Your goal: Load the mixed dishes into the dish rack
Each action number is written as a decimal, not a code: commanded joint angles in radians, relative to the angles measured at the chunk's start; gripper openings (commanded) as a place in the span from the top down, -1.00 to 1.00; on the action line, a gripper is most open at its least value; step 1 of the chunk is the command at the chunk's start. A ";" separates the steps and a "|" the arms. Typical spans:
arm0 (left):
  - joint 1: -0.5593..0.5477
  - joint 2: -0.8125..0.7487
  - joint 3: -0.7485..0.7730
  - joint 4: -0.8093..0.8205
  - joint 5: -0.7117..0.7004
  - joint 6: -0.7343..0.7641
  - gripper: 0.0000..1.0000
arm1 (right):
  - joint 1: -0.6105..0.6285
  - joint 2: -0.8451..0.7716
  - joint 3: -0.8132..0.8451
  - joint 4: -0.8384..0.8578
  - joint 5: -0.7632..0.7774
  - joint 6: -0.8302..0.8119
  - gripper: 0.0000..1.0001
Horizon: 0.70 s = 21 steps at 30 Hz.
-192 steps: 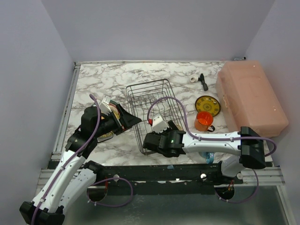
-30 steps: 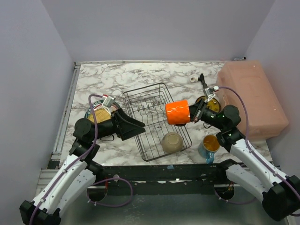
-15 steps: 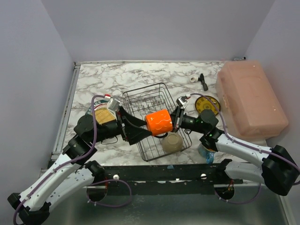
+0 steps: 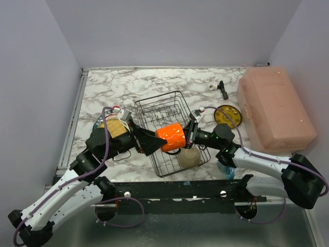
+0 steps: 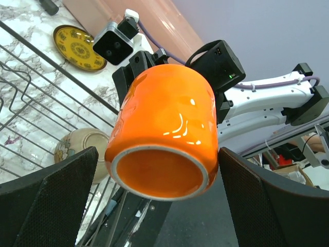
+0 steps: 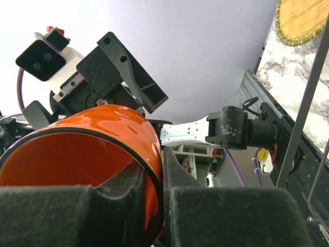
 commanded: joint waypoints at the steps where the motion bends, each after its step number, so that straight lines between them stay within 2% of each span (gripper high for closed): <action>1: 0.001 0.046 -0.002 -0.005 -0.037 0.005 -0.97 | 0.036 0.009 0.034 0.152 -0.009 0.027 0.99; 9: -0.021 0.094 0.008 -0.016 -0.008 0.012 -0.94 | 0.036 0.042 -0.003 0.212 0.044 0.070 0.99; 12: -0.025 0.099 0.005 -0.015 0.000 0.009 -0.85 | 0.036 0.054 -0.021 0.245 0.066 0.089 0.99; 13: -0.027 0.099 0.004 -0.013 0.003 0.009 -0.76 | 0.036 0.058 -0.023 0.249 0.066 0.093 0.99; 15: -0.026 0.096 0.000 -0.004 0.008 0.009 -0.46 | 0.037 0.075 -0.024 0.261 0.056 0.095 0.99; 17: -0.026 0.095 0.000 0.004 0.009 0.005 0.01 | 0.036 0.086 -0.041 0.296 0.056 0.103 0.99; 18: -0.026 0.098 0.004 0.004 0.011 0.003 0.24 | 0.036 0.087 -0.062 0.321 0.065 0.108 0.91; 19: -0.026 0.101 0.009 0.000 0.012 0.001 0.42 | 0.036 0.082 -0.080 0.334 0.077 0.108 0.70; 21: -0.026 0.105 0.022 -0.024 -0.004 -0.011 0.91 | 0.037 0.064 -0.118 0.319 0.104 0.095 0.27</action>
